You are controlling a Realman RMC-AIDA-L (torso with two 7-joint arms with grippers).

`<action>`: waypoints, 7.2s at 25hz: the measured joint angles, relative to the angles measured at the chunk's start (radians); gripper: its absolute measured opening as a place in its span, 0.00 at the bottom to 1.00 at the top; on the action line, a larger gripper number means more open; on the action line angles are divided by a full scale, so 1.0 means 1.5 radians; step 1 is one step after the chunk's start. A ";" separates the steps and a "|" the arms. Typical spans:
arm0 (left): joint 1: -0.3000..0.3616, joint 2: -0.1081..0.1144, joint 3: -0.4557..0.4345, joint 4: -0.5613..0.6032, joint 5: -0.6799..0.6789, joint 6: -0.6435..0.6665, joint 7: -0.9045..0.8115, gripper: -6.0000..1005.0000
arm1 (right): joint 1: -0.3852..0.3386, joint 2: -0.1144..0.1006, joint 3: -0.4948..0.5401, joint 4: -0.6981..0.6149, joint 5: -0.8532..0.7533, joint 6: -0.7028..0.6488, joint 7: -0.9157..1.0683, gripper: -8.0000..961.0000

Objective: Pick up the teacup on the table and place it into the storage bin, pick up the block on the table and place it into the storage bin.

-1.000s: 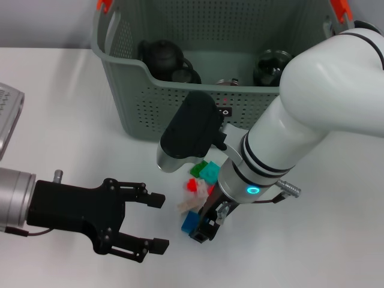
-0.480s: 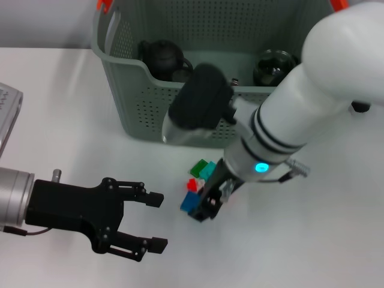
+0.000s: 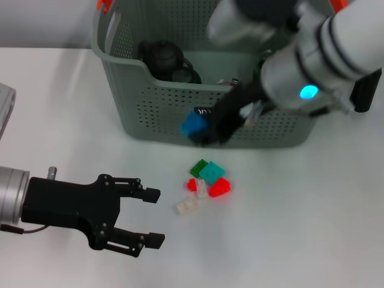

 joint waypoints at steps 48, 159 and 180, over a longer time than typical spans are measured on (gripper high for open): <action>-0.029 0.000 -0.010 0.003 -0.030 -0.026 -0.015 0.85 | -0.249 -0.004 0.311 0.073 0.428 -0.076 -0.547 0.97; -0.189 -0.043 0.701 0.149 0.328 -0.380 -0.830 0.50 | -0.172 -0.009 0.442 0.196 0.145 -0.236 -0.567 0.96; -0.129 -0.041 0.579 0.390 0.318 -0.211 -0.808 0.19 | -0.176 -0.012 0.445 0.205 0.145 -0.238 -0.567 0.96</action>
